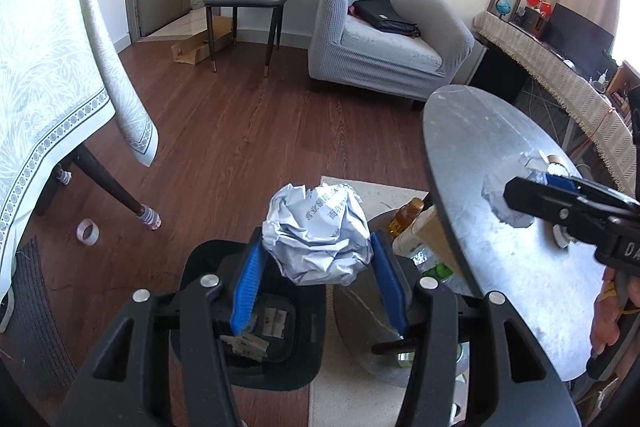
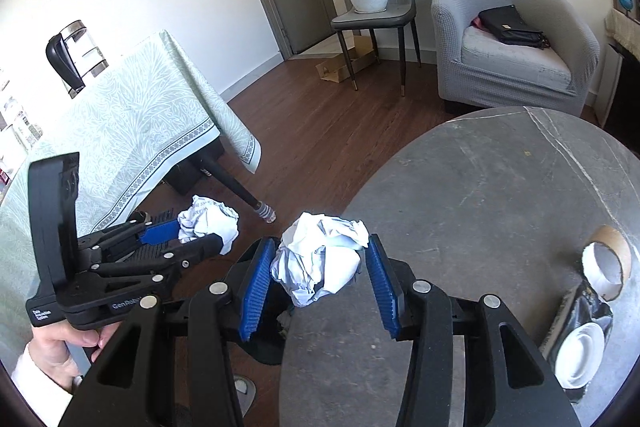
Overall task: Collect trash
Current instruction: 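Carry both paper balls over the green bin, then open both tools to drop the paper balls into the bin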
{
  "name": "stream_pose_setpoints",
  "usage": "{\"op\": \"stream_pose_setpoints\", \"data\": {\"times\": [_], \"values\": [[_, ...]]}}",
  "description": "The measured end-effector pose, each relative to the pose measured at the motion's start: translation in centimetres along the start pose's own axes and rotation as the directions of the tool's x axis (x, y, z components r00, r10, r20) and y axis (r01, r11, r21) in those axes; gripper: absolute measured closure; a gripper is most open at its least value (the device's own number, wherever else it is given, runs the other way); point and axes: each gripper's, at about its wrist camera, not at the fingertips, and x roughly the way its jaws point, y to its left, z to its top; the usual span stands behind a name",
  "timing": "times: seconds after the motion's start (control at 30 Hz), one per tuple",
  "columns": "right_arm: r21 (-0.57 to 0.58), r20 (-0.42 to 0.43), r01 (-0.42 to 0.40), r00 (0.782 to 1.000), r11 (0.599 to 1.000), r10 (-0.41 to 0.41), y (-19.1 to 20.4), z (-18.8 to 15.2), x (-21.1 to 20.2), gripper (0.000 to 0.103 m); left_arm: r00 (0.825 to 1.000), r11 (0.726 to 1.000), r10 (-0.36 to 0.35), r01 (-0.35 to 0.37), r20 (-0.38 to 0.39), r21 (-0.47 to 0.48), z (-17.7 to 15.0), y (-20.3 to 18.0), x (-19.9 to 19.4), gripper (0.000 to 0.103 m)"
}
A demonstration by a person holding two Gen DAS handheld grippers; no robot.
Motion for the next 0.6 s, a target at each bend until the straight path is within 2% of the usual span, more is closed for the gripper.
{"op": "stream_pose_setpoints", "data": {"times": [0.3,0.5,0.6], "values": [[-0.048,-0.035,-0.045,0.998,0.998,0.044,3.9,0.7,3.4,0.055,0.994,0.999,0.033,-0.034,-0.106,-0.009,-2.4,4.5,2.6,0.048],[-0.076,-0.072,-0.043,0.997,0.996,0.037,6.8,1.2,6.0,0.055,0.973,0.998,0.064,-0.067,-0.22,-0.008,-4.4,7.0,5.4,0.048],[-0.085,-0.098,-0.042,0.995,0.995,0.033,8.0,1.0,7.6,0.055,0.96,0.998,0.055,-0.064,-0.274,-0.023,-5.4,8.2,6.4,0.048]]}}
